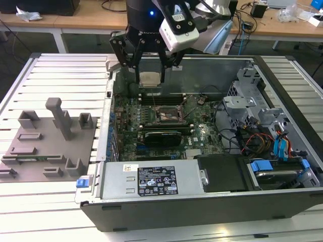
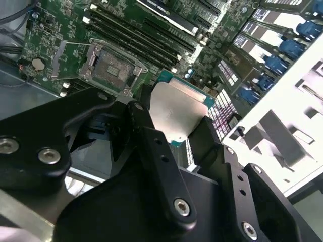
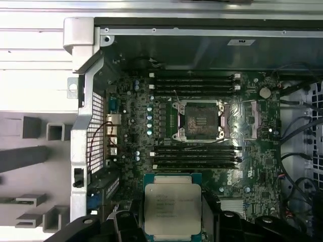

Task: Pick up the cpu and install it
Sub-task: 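Pick up the cpu and move it towards the insertion slot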

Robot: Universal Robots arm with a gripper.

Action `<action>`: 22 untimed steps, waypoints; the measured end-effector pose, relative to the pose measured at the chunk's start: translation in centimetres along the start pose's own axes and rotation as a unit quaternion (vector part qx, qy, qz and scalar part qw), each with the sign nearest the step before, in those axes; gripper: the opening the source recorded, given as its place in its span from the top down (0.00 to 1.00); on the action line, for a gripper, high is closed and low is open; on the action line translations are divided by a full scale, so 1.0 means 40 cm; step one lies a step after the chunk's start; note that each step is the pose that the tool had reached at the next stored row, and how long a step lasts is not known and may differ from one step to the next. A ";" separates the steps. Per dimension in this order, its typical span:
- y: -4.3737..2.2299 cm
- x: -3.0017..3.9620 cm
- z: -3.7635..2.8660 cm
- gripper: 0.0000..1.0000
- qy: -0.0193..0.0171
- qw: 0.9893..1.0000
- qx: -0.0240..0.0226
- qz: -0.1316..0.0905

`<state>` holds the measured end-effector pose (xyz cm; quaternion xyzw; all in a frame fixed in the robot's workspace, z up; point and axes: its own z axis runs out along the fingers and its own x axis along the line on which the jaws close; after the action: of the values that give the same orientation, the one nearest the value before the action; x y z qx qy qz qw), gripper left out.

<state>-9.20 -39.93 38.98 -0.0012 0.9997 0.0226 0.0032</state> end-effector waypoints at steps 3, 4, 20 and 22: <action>0.003 -0.012 0.011 0.45 0.000 1.000 0.000 0.000; 0.005 -0.015 0.015 0.45 0.000 1.000 0.000 0.000; 0.057 -0.099 0.092 0.45 0.000 1.000 0.000 0.000; 0.063 -0.103 0.103 0.45 0.000 1.000 0.000 -0.001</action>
<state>-5.07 -37.20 35.02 -0.0017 0.9997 0.0226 0.0031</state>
